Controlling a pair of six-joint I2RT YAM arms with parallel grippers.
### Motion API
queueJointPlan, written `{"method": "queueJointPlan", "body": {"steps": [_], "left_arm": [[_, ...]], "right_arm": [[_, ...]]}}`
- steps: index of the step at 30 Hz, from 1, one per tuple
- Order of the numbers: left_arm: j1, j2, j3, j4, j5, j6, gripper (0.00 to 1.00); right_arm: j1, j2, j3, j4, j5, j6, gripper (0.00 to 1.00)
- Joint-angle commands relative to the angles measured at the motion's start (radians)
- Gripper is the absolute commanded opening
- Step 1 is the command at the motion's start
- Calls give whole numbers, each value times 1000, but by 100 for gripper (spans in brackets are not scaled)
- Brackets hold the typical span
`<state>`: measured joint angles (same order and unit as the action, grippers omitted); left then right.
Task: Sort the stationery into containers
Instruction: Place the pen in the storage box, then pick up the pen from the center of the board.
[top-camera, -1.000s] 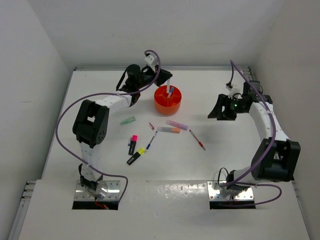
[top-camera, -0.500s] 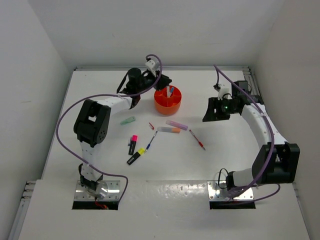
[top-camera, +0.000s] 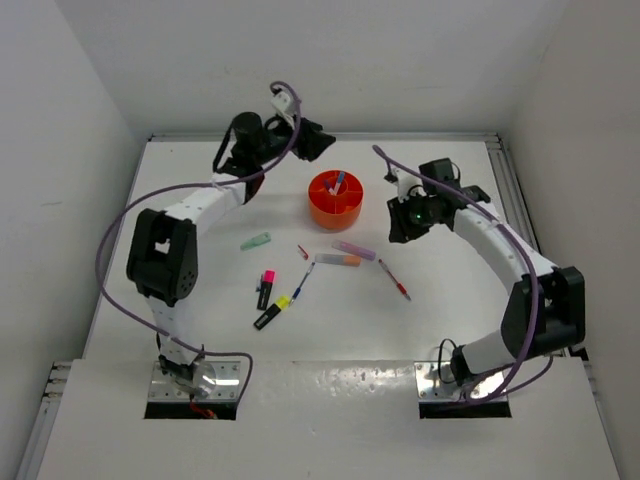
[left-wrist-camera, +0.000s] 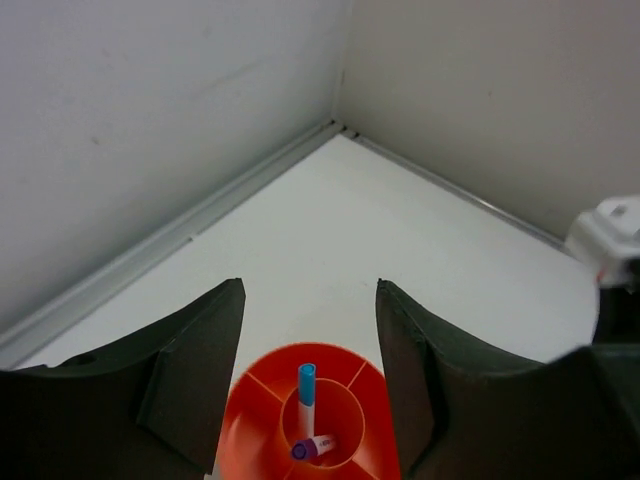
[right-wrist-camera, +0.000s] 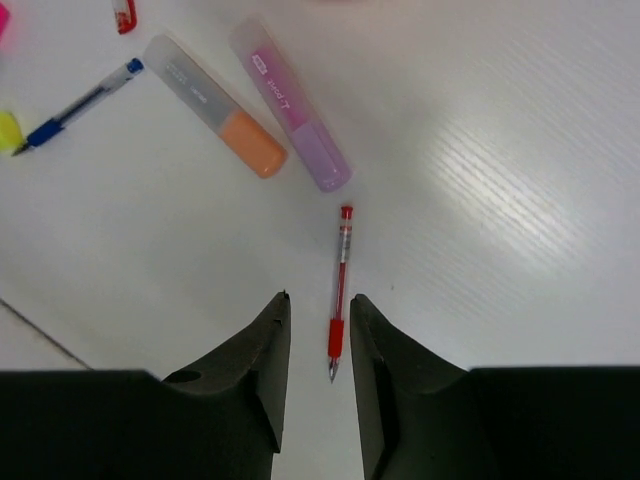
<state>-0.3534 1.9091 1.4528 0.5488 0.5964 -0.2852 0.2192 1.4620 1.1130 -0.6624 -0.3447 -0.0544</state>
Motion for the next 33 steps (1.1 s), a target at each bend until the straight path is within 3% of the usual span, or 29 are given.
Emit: {"method": "queueJointPlan", "body": {"steps": [1, 9, 18, 29, 33], "left_arm": [[66, -210, 51, -71, 52, 6, 62], [171, -464, -141, -239, 135, 118, 81], [254, -594, -261, -259, 155, 115, 82], [284, -602, -285, -251, 172, 106, 82], [289, -608, -298, -245, 171, 103, 82]], "right_arm": [[74, 64, 27, 99, 91, -77, 30], [146, 199, 5, 221, 121, -171, 36], [198, 310, 14, 259, 125, -234, 51], [232, 397, -1, 317, 176, -286, 52], [230, 422, -1, 317, 182, -317, 47]]}}
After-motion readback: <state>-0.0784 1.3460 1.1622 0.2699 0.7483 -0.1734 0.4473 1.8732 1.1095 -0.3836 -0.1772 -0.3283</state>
